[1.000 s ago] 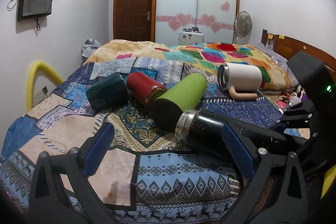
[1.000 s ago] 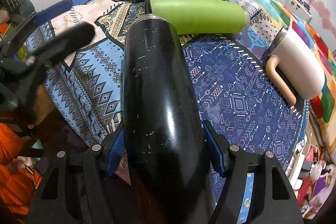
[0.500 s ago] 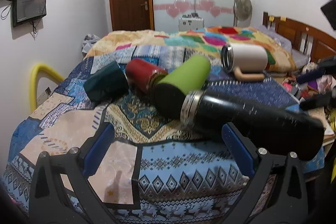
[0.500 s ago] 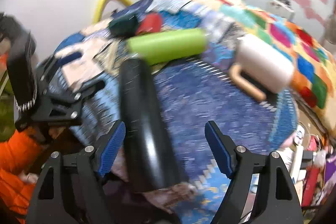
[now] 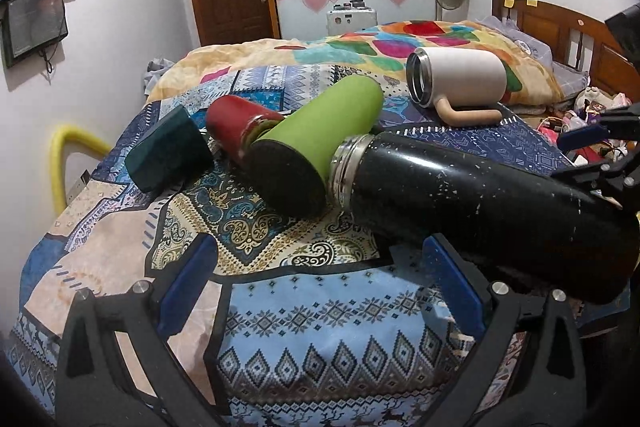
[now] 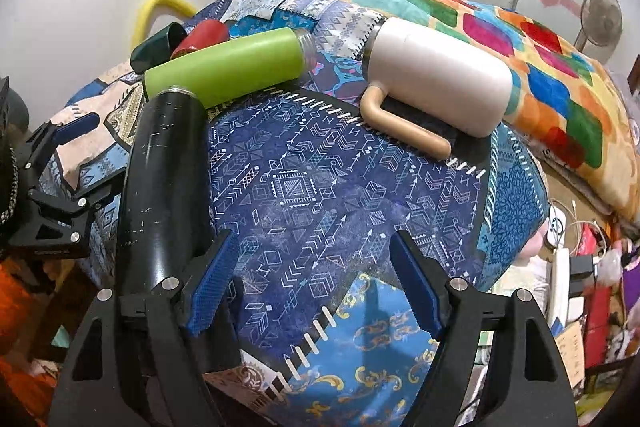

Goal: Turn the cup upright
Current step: 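Lift the black thermos with the right gripper toward the left gripper, then grasp the black thermos with the left gripper while the right gripper releases it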

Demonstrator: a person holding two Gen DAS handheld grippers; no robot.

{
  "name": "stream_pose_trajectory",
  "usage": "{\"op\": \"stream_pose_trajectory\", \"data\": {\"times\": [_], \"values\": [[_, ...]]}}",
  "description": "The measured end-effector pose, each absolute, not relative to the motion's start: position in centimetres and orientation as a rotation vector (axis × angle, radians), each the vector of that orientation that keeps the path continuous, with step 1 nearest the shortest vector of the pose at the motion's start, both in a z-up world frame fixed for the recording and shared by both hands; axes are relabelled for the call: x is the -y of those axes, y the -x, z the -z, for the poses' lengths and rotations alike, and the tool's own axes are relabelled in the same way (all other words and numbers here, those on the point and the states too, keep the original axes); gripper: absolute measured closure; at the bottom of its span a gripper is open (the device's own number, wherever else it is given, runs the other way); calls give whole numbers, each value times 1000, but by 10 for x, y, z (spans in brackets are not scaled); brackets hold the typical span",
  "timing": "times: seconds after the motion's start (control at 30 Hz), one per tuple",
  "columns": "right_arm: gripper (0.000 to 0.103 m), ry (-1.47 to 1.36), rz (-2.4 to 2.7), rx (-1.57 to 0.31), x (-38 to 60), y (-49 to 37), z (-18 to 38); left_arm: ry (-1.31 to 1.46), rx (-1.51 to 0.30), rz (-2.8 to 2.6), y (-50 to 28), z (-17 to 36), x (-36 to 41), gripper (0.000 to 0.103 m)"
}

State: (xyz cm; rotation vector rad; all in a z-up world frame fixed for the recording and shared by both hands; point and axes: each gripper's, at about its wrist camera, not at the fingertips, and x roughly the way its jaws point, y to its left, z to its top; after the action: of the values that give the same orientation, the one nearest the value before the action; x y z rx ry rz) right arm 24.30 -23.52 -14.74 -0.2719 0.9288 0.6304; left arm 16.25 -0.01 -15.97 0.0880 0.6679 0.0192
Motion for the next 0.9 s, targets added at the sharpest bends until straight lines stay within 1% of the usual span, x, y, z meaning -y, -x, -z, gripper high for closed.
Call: {"op": "stream_pose_trajectory", "data": {"times": [0.13,0.27,0.53,0.8,0.9], "values": [[28,283,-679,-931,225,-229,149,-96,-670,-6,-164,158,4,0],[30,345,-651,-845,213,-208,143,-86,-663,3,-165,153,1,1],[30,254,-741,-851,201,-200,150,-39,-673,-7,-165,138,-22,0],[29,160,-796,-833,193,-191,153,-40,-688,38,-168,125,-20,0],[29,184,-779,-821,190,-188,156,-48,-720,90,-171,120,-11,1]]}}
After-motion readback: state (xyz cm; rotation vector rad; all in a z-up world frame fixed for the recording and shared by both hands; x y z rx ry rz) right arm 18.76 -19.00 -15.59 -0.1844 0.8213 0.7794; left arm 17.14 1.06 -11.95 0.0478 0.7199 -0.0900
